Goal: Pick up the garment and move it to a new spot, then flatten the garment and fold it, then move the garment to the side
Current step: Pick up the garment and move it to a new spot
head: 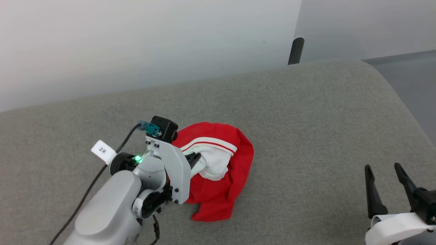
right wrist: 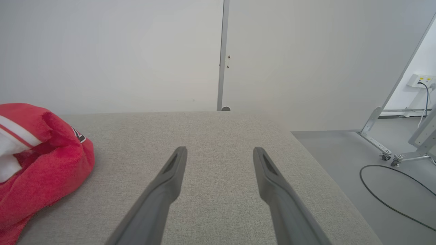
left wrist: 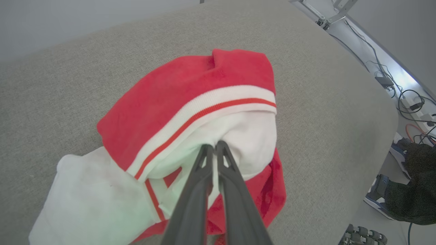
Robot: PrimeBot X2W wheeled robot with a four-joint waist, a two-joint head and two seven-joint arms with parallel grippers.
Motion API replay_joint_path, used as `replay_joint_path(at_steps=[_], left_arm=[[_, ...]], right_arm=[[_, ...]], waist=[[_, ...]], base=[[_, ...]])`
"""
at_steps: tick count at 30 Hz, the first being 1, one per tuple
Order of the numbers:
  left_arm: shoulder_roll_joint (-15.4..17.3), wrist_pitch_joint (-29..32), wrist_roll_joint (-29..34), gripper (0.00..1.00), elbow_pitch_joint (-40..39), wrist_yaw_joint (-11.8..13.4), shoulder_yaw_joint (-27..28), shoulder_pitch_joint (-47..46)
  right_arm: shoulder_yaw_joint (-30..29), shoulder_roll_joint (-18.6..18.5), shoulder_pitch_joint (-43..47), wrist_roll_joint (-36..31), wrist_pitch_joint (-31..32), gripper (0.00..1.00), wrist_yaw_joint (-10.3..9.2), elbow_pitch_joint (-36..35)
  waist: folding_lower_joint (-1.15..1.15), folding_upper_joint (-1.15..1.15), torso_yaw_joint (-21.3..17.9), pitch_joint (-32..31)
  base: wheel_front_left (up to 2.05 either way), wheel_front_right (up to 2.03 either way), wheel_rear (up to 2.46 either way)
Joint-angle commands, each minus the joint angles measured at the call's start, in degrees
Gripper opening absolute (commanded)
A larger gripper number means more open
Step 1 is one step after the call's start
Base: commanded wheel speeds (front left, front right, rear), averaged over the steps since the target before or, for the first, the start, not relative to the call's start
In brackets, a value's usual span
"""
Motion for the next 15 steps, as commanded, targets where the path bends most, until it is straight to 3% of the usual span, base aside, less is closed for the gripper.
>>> replay_joint_path(at_steps=[1, 9, 15], left_arm=[[-0.3, -0.6, 0.2, 1.0, 0.6, -0.4, -0.1, -0.7], [0.1, -3.2, -1.5, 1.0, 1.7, -1.4, 1.1, -1.3], [2.8, -6.4, -1.7, 1.0, -0.9, -1.2, 3.2, 0.5]], right_arm=[[0.4, 0.1, -0.3, -0.5, 0.2, 1.0, -0.02, -0.3], [1.9, -1.5, 0.1, 0.4, 0.3, 1.0, -0.02, -0.1], [3.0, -2.9, 0.4, 0.5, -0.1, 1.0, -0.02, -0.1]], waist=[[0.0, 0.0, 0.1, -0.5], [0.0, 0.0, 1.7, -2.7], [0.0, 0.0, 3.8, -4.6]], base=[[0.0, 0.0, 0.0], [0.0, 0.0, 0.0], [0.0, 0.0, 0.0]])
